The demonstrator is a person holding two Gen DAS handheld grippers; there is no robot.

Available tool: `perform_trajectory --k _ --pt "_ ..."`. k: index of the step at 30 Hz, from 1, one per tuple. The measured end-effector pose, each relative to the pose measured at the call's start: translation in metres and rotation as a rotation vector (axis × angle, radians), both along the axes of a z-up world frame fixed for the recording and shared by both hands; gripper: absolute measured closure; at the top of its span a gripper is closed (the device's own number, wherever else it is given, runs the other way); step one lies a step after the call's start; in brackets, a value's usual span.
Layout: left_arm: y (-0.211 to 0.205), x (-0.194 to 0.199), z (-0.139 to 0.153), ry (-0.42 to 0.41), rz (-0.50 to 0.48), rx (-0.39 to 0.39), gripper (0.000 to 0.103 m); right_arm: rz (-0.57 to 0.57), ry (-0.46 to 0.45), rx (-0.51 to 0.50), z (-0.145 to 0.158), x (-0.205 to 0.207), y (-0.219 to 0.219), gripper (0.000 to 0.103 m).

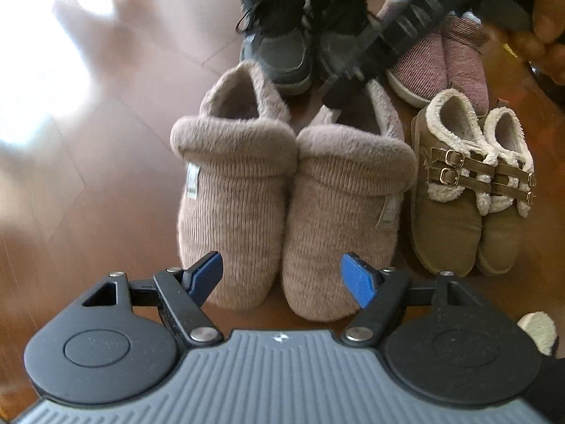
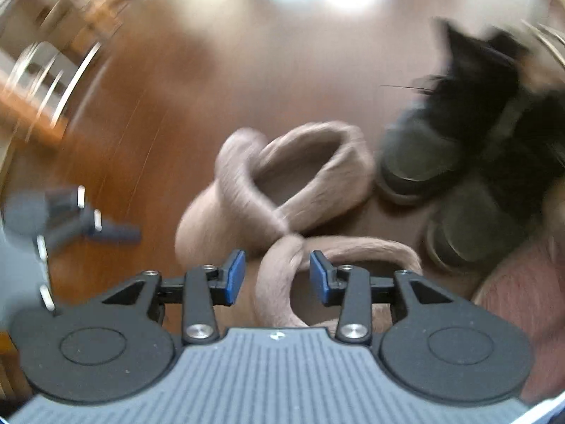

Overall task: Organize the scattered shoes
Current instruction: 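Close the right tool on the collars of both taupe slippers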

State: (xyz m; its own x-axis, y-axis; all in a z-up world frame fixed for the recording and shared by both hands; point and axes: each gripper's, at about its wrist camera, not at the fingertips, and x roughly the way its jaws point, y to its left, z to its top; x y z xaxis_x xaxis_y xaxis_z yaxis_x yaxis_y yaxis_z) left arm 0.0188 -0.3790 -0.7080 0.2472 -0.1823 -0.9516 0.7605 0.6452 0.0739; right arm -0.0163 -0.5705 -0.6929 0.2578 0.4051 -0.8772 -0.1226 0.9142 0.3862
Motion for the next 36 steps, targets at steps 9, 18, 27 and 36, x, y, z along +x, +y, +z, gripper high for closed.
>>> perform_trajectory --k 9,18,27,36 --pt "-0.004 0.014 -0.009 -0.018 -0.044 -0.014 0.027 0.725 -0.276 -0.263 0.001 0.016 0.019 0.071" --pt "0.004 0.002 -0.020 0.009 -0.005 -0.007 0.027 1.396 -0.467 -0.322 -0.036 0.011 0.040 0.034" --pt "0.005 -0.008 -0.030 0.018 0.013 -0.013 0.027 1.715 -0.561 -0.255 -0.064 0.028 0.078 0.021" --pt "0.011 -0.007 -0.043 0.011 0.081 -0.055 0.027 1.895 -0.428 -0.117 -0.093 0.052 0.100 0.042"
